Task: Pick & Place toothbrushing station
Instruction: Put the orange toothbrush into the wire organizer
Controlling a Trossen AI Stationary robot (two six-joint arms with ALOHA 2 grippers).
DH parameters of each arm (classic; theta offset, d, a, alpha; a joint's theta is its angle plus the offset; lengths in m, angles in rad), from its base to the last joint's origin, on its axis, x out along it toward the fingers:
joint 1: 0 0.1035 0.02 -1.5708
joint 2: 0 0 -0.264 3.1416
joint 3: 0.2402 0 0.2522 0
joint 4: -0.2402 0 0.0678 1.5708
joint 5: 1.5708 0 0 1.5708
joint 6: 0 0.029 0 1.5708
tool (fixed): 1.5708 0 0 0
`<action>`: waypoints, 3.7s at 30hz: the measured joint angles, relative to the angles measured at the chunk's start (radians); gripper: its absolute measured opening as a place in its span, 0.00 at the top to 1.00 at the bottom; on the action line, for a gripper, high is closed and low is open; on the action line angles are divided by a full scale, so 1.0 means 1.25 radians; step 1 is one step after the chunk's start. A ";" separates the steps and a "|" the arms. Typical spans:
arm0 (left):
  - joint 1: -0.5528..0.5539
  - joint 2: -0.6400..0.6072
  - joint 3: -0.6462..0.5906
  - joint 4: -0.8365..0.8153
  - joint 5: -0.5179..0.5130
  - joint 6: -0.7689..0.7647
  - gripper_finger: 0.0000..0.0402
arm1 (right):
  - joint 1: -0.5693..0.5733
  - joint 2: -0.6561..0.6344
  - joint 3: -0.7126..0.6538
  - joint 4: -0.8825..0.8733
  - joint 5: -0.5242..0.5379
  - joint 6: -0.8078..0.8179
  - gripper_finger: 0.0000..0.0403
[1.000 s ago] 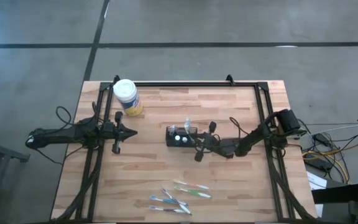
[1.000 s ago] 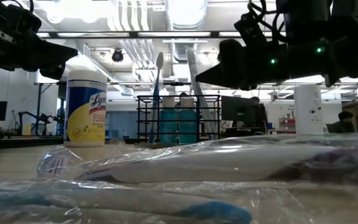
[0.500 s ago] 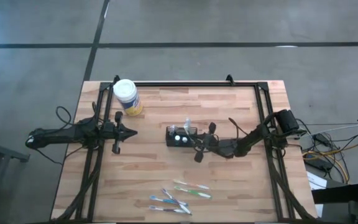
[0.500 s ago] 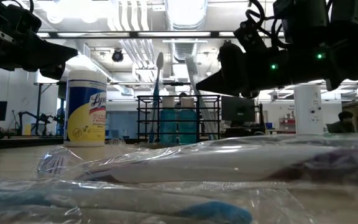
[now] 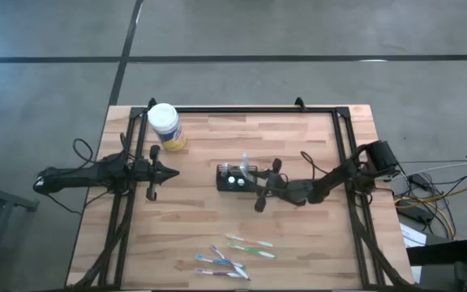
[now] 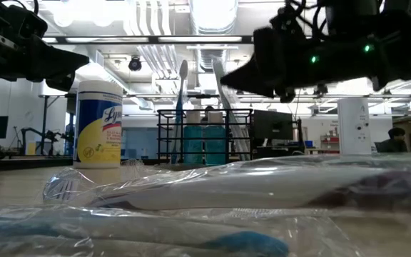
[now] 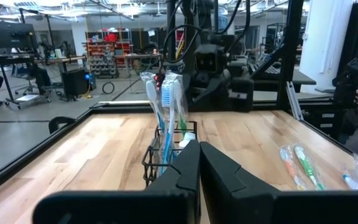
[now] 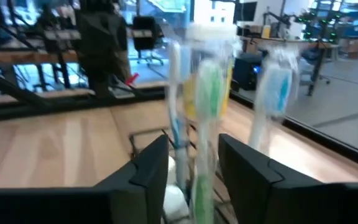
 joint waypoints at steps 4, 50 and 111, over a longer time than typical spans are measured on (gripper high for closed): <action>0.000 0.000 0.000 0.000 0.000 0.000 0.97 | 0.005 -0.042 -0.001 -0.048 -0.006 -0.001 0.61; 0.000 0.000 0.001 0.006 0.000 -0.013 0.97 | 0.318 -0.749 -0.077 -1.134 0.119 0.439 0.98; 0.000 -0.001 0.001 -0.003 0.006 -0.021 0.97 | 0.163 0.400 1.052 -1.813 -0.531 0.408 0.50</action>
